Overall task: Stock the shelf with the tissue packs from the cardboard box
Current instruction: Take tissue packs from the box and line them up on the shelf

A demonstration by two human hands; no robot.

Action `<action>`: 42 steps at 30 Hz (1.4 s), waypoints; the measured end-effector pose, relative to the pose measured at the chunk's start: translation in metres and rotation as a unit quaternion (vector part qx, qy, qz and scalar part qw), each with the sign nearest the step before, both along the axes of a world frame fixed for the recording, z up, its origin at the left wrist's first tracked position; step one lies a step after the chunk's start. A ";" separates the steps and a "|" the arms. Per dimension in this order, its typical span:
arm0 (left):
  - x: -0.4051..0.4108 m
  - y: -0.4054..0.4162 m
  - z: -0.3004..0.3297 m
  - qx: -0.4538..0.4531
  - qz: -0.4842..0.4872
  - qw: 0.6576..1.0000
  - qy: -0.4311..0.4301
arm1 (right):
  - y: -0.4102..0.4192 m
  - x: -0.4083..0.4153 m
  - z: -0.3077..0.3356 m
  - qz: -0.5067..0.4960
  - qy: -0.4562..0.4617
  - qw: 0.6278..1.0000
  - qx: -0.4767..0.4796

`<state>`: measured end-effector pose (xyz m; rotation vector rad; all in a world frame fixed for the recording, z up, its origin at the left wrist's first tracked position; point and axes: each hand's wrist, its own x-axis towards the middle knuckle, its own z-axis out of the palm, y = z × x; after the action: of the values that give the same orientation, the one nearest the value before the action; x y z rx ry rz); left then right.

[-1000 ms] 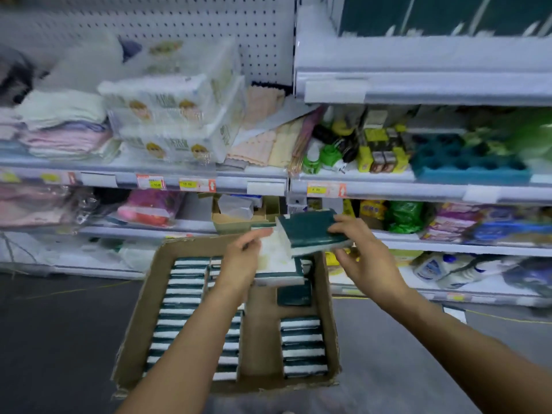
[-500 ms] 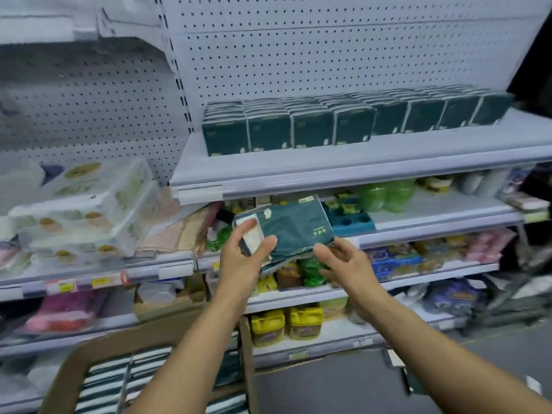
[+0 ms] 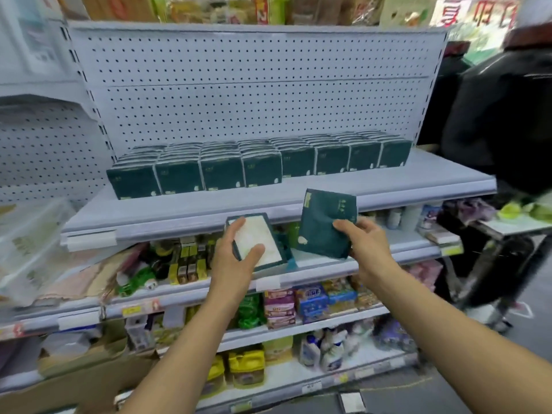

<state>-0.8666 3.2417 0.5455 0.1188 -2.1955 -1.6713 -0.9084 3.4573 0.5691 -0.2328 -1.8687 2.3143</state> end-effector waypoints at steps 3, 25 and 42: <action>-0.015 0.014 0.019 -0.005 -0.036 0.999 0.017 | 0.030 -0.024 0.014 -0.016 0.041 0.996 0.081; -0.222 -0.019 0.063 -0.038 -0.056 0.998 0.021 | 0.032 -0.273 0.028 0.089 0.298 0.645 0.699; -0.245 -0.035 0.074 0.019 -0.042 0.999 -0.024 | 0.015 -0.352 0.010 0.002 0.451 0.584 0.674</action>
<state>-1.1112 3.2070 0.6191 0.0787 -2.2332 -1.7721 -1.2601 3.4721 0.5794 0.9148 -2.1739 0.1688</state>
